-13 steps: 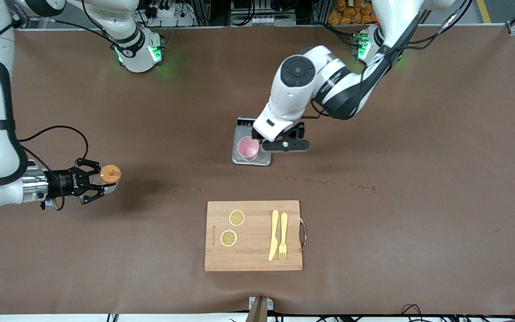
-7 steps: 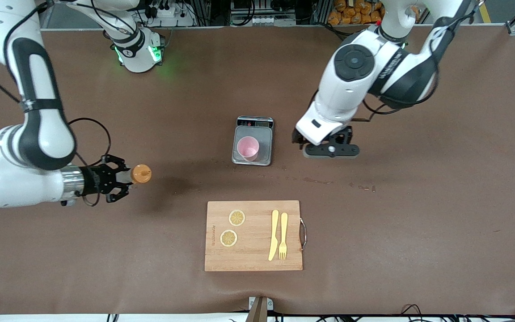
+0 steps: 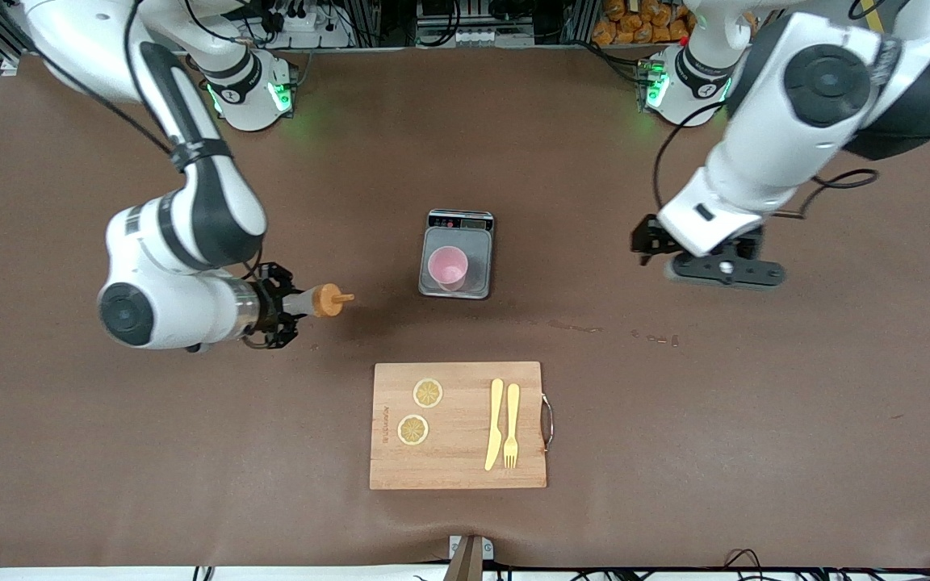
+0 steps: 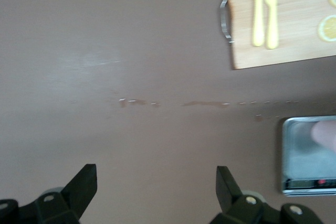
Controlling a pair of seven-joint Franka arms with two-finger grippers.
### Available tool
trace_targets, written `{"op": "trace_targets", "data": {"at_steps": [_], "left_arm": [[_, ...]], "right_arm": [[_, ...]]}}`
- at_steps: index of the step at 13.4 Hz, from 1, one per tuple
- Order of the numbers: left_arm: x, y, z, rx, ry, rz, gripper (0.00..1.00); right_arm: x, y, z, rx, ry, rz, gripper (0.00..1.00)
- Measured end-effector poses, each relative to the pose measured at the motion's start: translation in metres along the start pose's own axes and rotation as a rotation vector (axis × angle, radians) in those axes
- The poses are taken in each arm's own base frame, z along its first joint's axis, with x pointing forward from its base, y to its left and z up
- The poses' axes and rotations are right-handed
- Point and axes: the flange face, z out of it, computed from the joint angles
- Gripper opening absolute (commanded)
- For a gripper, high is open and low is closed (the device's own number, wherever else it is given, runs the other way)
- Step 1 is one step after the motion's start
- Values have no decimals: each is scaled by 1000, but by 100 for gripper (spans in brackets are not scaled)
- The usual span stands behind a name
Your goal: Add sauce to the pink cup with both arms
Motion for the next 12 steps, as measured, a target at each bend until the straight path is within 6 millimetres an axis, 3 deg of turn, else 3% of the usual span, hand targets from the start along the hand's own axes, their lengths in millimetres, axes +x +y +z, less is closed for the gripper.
{"op": "trace_targets", "data": {"at_steps": [3, 6, 9, 12], "left_arm": [[-10, -58, -21, 17, -38, 65, 100], [-28, -96, -46, 26, -62, 99, 100], [-41, -118, -67, 28, -50, 95, 100], [-47, -123, -87, 27, -59, 51, 100]], "right_arm": [[-44, 14, 12, 4, 70, 6, 32], [-76, 27, 22, 19, 144, 26, 33], [-109, 42, 34, 53, 238, 44, 33], [-137, 58, 46, 94, 340, 43, 37]]}}
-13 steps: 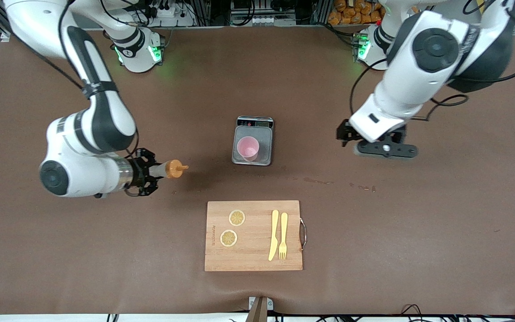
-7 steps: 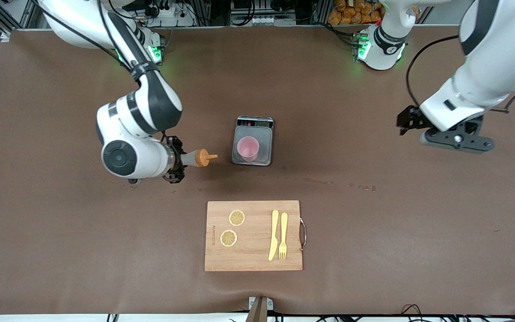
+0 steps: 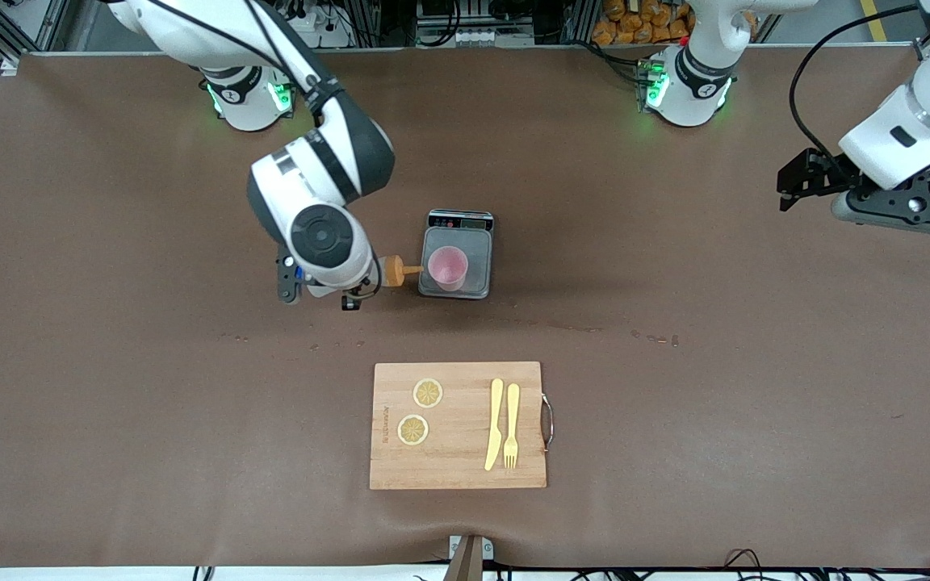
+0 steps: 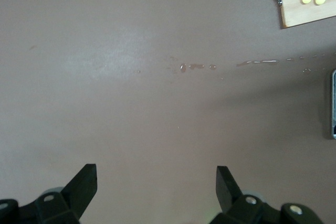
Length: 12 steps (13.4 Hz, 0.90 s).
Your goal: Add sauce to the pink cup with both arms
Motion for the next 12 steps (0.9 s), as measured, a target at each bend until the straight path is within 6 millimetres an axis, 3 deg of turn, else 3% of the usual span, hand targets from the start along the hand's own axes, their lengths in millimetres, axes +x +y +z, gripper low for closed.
{"op": "trace_targets", "data": {"at_steps": [3, 8, 12], "left_arm": [[-4, 0, -11, -16, -5, -60, 100], [-4, 1, -12, -27, -7, -152, 100], [-4, 5, -12, -65, -9, -187, 100]], "right_arm": [[-9, 12, 3, 3, 95, -20, 34], [-10, 15, -1, 7, 221, 7, 32], [-22, 8, 17, 4, 267, 9, 30]]}}
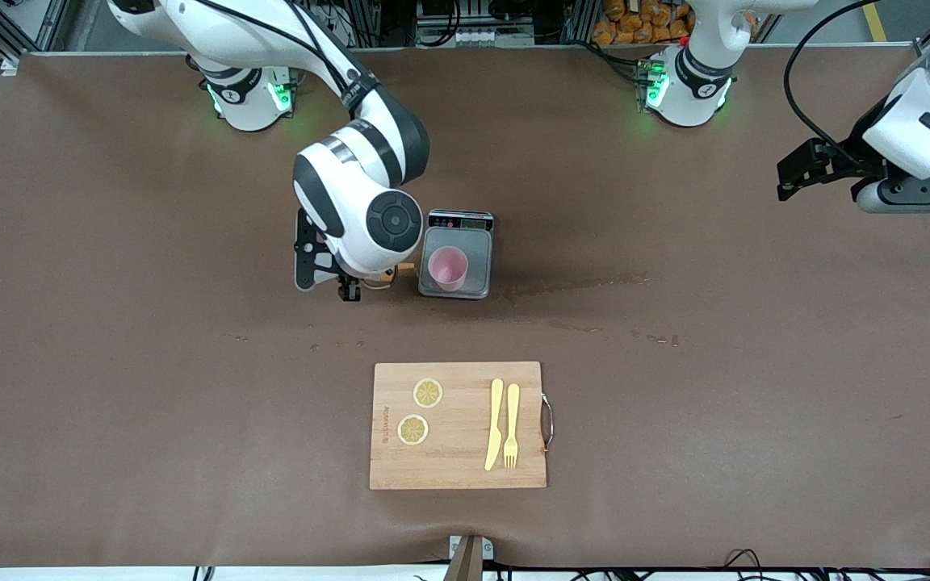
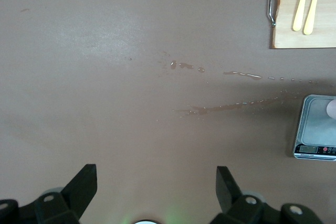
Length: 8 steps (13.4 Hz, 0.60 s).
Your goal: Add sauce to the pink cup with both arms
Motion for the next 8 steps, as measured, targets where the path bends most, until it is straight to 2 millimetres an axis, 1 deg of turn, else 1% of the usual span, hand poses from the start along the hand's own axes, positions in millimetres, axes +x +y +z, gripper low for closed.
{"op": "trace_targets", "data": {"at_steps": [2, 3, 4, 6, 8], "left_arm": [[0, 0, 0, 0, -2, -1, 100], [-1, 0, 0, 1, -5, 0, 100], [-1, 0, 0, 1, -5, 0, 100], [-1, 0, 0, 1, -6, 1, 100], [-1, 0, -1, 1, -5, 4, 100]], "right_arm": [[-17, 4, 9, 0, 32, 1, 30], [-21, 5, 11, 0, 35, 3, 27], [-20, 5, 10, 1, 35, 4, 24], [-16, 2, 7, 4, 34, 14, 21], [-13, 0, 5, 6, 32, 19, 21]]}}
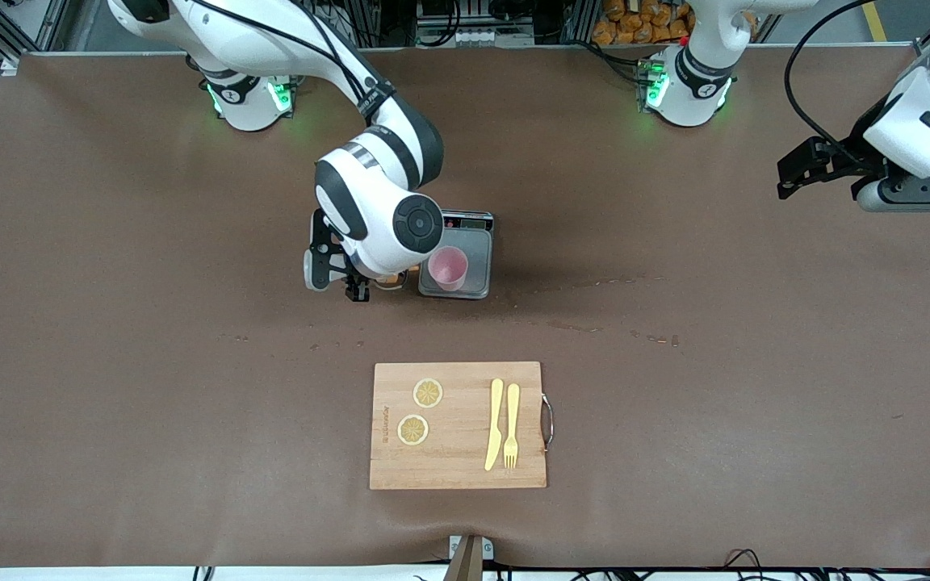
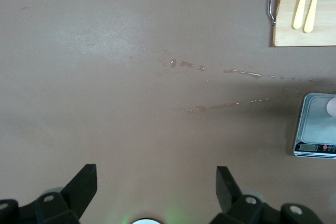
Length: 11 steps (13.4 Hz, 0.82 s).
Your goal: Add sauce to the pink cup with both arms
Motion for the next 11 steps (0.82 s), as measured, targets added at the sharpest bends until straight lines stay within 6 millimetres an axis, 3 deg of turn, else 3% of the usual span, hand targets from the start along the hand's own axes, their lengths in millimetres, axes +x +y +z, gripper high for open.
{"op": "trace_targets", "data": {"at_steps": [2, 4, 8, 11], "left_arm": [[0, 0, -2, -1, 4, 2, 100], [-1, 0, -5, -1, 9, 1, 100], [-1, -1, -7, -2, 13, 0, 100], [-1, -1, -7, -2, 15, -1, 100]], "right_arm": [[5, -4, -1, -4, -10, 8, 21], [29, -16, -3, -57, -108, -24, 21], [140, -49, -22, -112, -386, -68, 21], [193, -57, -24, -134, -543, -101, 22]]}}
